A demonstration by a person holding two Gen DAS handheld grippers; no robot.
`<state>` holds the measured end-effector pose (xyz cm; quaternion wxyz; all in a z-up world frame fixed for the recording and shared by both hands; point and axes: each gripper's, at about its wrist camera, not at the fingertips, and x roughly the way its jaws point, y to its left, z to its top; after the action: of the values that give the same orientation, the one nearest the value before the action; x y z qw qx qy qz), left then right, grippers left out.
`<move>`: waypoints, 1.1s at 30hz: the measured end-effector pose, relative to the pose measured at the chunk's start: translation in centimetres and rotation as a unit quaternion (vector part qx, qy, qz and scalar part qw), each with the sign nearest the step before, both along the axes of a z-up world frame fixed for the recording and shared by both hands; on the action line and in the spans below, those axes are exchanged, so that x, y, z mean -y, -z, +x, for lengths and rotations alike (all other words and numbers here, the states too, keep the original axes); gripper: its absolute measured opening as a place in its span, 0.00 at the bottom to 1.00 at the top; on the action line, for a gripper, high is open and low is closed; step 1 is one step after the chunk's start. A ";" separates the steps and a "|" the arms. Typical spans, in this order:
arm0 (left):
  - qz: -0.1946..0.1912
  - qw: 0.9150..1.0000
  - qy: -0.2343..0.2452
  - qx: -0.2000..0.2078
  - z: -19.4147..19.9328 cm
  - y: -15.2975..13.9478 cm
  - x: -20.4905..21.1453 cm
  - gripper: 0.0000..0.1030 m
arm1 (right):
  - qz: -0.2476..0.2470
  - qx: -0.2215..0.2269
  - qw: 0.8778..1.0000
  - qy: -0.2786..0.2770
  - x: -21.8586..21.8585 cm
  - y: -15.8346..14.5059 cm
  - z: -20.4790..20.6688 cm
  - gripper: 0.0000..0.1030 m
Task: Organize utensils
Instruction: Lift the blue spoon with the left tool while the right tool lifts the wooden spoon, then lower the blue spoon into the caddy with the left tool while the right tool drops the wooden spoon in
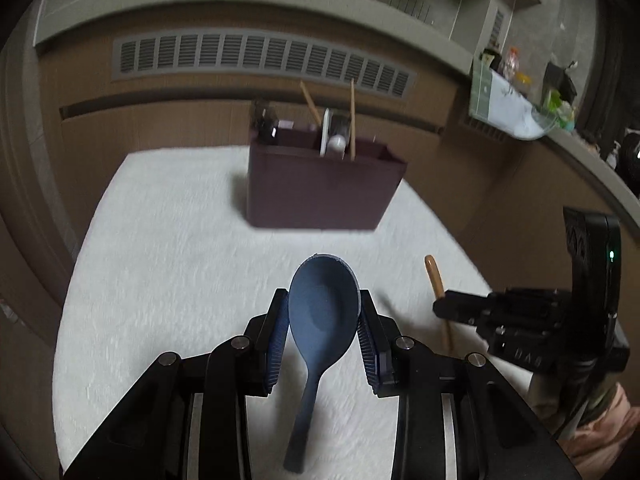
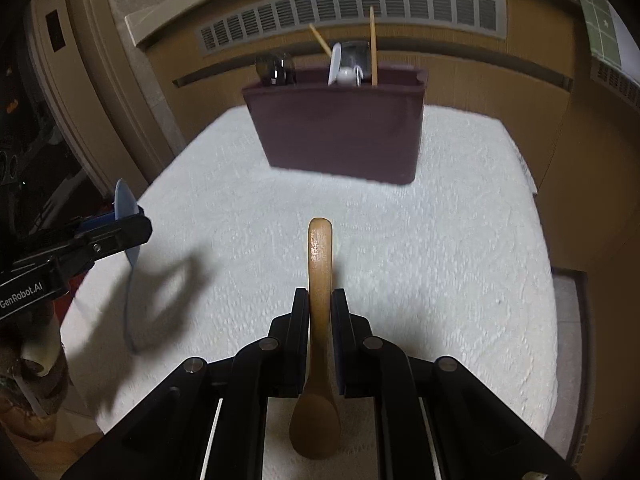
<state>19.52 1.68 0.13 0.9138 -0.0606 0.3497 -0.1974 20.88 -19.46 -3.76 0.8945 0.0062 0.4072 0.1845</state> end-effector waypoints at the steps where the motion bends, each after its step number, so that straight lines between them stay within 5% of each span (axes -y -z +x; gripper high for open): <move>1: -0.005 1.000 0.002 0.012 0.5 -1.1 0.4 0.33 | 0.009 0.018 1.000 0.000 0.3 -1.6 0.5 0.10; 9: -0.067 0.984 0.032 0.164 7.2 -15.4 0.7 0.33 | 0.008 0.203 0.979 0.005 0.9 -18.2 5.6 0.10; 14: -0.077 0.976 0.028 0.201 11.9 -18.6 1.4 0.33 | -0.007 0.243 0.970 0.014 0.2 -22.1 9.3 0.10; 18: -0.075 0.979 0.020 0.190 15.3 -17.0 1.8 0.33 | -0.029 0.234 0.972 0.016 -0.2 -20.8 11.7 0.10; 26: -0.080 0.992 0.006 0.098 20.6 -8.4 2.4 0.33 | -0.037 0.136 0.990 0.017 0.0 -12.5 16.1 0.10; 29: -0.082 0.995 0.009 0.056 21.7 -5.3 2.7 0.41 | -0.032 0.092 0.995 0.011 0.1 -9.5 17.2 0.12; 33: -0.077 0.997 -0.002 0.031 21.5 -3.5 2.3 0.52 | -0.023 0.064 0.997 0.035 0.7 -7.0 17.4 0.40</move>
<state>41.06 -0.62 3.61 0.9173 -0.1249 0.3048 -0.2236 38.25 -20.18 3.20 0.9245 -0.0123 0.3526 0.1439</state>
